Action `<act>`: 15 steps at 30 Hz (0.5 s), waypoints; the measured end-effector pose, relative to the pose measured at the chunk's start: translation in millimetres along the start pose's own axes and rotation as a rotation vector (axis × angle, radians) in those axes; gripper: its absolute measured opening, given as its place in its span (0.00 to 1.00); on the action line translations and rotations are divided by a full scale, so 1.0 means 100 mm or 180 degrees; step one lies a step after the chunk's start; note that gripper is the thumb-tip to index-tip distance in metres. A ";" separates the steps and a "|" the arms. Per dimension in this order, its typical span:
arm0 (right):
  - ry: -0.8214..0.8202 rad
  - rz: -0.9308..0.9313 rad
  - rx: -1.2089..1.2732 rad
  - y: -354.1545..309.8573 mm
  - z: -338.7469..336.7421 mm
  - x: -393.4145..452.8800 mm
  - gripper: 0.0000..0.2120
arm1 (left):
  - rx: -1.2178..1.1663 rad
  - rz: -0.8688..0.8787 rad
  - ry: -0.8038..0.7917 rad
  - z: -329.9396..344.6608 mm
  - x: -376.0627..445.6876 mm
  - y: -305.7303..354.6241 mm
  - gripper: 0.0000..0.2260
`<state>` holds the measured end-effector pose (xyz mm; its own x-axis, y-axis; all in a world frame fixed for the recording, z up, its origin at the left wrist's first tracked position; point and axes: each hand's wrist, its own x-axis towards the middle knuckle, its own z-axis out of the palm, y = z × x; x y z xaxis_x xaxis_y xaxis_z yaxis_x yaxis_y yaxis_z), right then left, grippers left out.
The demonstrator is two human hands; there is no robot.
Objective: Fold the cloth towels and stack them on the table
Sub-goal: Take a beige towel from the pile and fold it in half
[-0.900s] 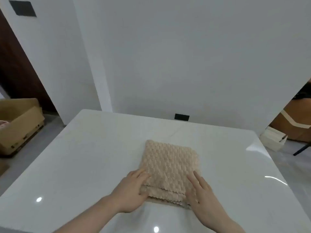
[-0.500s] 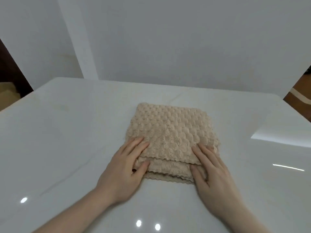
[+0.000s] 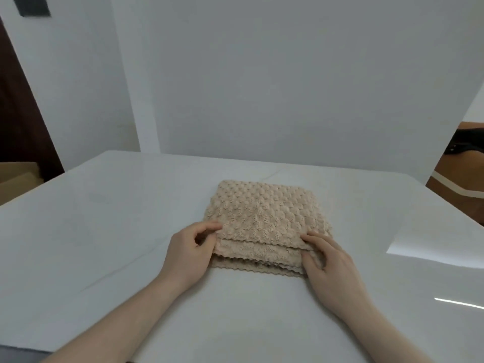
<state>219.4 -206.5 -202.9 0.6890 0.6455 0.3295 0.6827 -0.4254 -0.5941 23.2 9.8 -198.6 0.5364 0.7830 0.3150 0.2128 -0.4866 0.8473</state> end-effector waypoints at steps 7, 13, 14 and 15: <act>0.0176 0.0210 0.0303 -0.15 -0.13 -0.07 0.17 | 0.0541 0.0134 -0.0086 -0.03 -0.12 0.15 0.17; 0.0465 0.0245 0.0394 -0.13 -0.09 -0.04 0.11 | 0.0241 -0.0173 0.0480 -0.08 -0.02 0.04 0.07; 0.0513 0.0228 0.0389 -0.11 -0.08 -0.02 0.10 | 0.0244 -0.0161 0.0530 -0.07 0.00 0.03 0.06; 0.0570 0.0213 0.0374 -0.10 -0.08 0.00 0.09 | 0.0251 -0.0142 0.0568 -0.07 0.02 0.02 0.05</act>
<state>214.6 -207.3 -191.8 0.7712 0.4908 0.4054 0.6082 -0.3800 -0.6969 19.2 12.7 -193.6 0.3732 0.8573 0.3547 0.3003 -0.4733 0.8281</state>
